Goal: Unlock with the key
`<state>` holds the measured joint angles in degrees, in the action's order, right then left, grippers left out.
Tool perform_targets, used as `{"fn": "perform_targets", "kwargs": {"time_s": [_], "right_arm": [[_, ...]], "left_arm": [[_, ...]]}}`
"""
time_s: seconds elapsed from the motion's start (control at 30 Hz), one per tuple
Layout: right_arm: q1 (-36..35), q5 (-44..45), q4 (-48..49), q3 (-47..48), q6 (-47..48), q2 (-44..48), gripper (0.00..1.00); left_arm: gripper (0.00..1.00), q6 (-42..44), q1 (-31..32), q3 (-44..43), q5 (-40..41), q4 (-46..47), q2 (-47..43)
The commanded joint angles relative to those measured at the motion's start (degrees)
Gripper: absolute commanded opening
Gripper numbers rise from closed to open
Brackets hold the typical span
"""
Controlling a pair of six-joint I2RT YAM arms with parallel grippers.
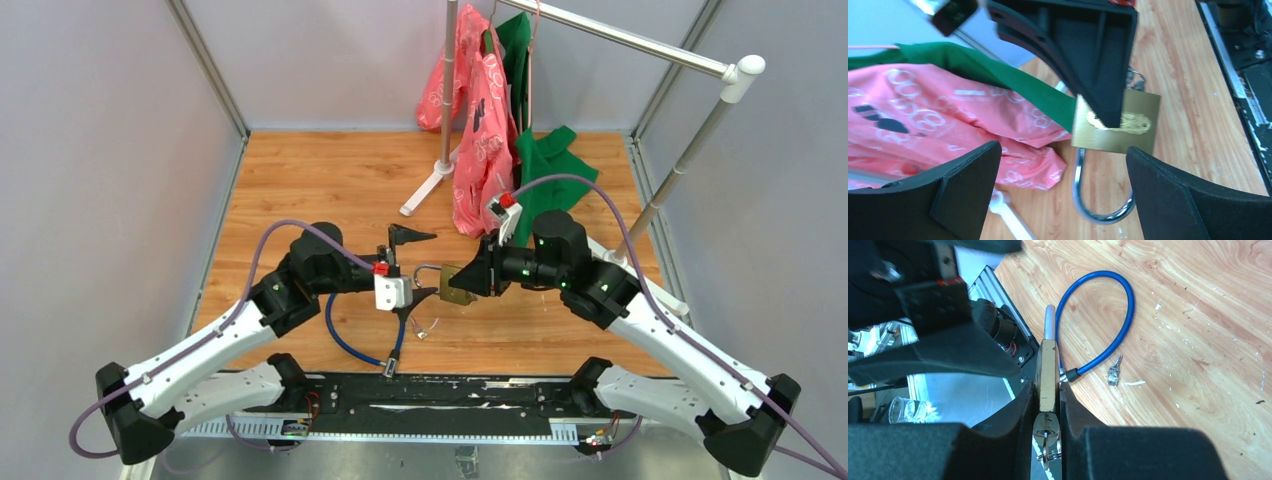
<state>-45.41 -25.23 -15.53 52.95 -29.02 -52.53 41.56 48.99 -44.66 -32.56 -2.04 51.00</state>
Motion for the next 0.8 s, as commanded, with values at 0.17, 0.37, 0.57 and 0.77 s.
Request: {"fn": "perform_targets", "kwargs": {"time_s": [0.17, 0.37, 0.57, 0.77], "right_arm": [[-0.73, 2.03, -1.56, 0.36, 5.39, 4.78, 0.00], [-0.73, 2.56, -2.39, -0.65, 7.99, 7.08, 0.00], [-0.73, 0.93, -2.66, -1.03, 9.81, 8.15, 0.00], [-0.73, -3.06, -2.16, -0.71, 11.56, 7.93, 0.00]], "left_arm": [[1.00, 2.12, -0.04, -6.58, 5.22, -16.89, -7.66], [1.00, 0.92, -0.04, -7.92, 7.52, -24.85, -8.91], [1.00, -0.91, -0.04, -7.73, 8.58, -29.57, -10.62], [1.00, -3.15, -0.04, -6.51, 8.35, -31.39, -11.90]]}}
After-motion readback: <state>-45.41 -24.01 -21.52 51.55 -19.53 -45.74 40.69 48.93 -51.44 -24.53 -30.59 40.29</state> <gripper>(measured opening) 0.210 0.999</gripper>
